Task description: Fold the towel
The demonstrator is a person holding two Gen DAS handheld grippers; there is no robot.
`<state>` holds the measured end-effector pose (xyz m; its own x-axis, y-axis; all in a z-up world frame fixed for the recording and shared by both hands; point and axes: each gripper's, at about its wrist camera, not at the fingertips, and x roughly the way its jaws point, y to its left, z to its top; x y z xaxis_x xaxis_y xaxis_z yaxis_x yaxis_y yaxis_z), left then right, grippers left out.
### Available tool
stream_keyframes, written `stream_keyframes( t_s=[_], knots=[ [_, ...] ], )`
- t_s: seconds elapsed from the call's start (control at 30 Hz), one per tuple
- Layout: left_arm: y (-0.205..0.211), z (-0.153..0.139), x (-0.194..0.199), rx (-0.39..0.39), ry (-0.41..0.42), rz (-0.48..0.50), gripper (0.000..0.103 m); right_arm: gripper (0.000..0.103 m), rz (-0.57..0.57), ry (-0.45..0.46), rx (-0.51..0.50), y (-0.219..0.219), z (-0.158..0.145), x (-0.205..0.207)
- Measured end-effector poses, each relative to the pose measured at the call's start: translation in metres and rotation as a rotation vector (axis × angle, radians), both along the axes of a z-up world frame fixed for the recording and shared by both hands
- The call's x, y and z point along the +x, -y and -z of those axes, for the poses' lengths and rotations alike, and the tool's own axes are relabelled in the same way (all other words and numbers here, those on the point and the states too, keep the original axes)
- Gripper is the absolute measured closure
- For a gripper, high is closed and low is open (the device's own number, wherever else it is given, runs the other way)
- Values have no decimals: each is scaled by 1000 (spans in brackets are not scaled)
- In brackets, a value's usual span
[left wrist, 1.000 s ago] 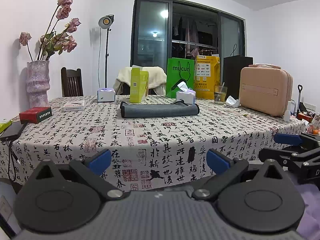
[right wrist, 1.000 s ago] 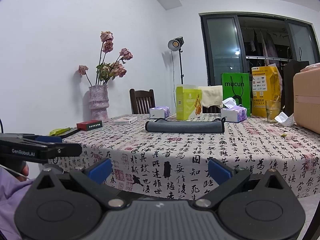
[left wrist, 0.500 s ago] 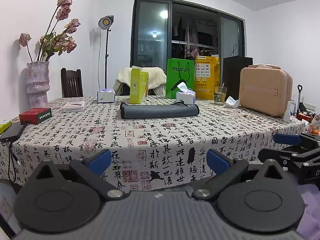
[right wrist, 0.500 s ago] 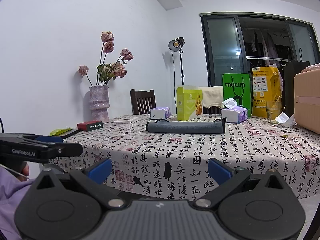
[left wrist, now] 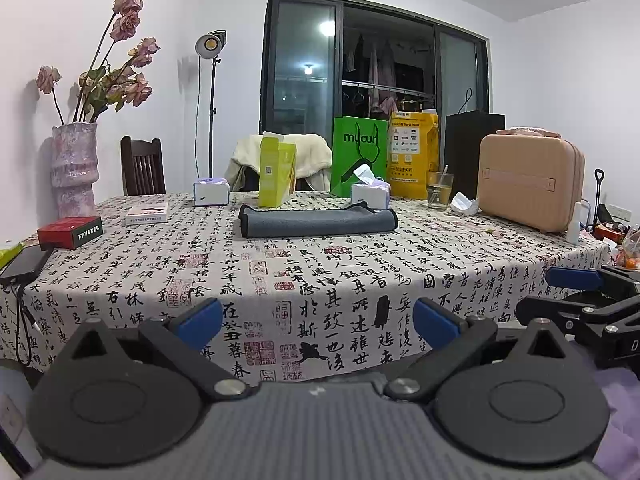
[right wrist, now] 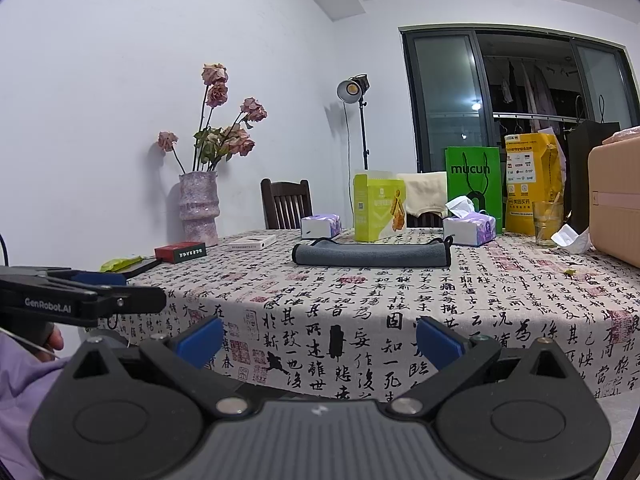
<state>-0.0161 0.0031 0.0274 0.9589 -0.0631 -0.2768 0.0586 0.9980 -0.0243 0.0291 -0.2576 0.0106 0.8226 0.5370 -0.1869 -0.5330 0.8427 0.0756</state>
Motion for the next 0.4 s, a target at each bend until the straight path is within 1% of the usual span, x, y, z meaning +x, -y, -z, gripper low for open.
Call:
stream_keyframes(
  t_s=[0.4],
  knots=[
    [1, -3, 1, 15, 3, -10, 0, 0, -1, -1, -1, 0, 0, 0]
  ],
)
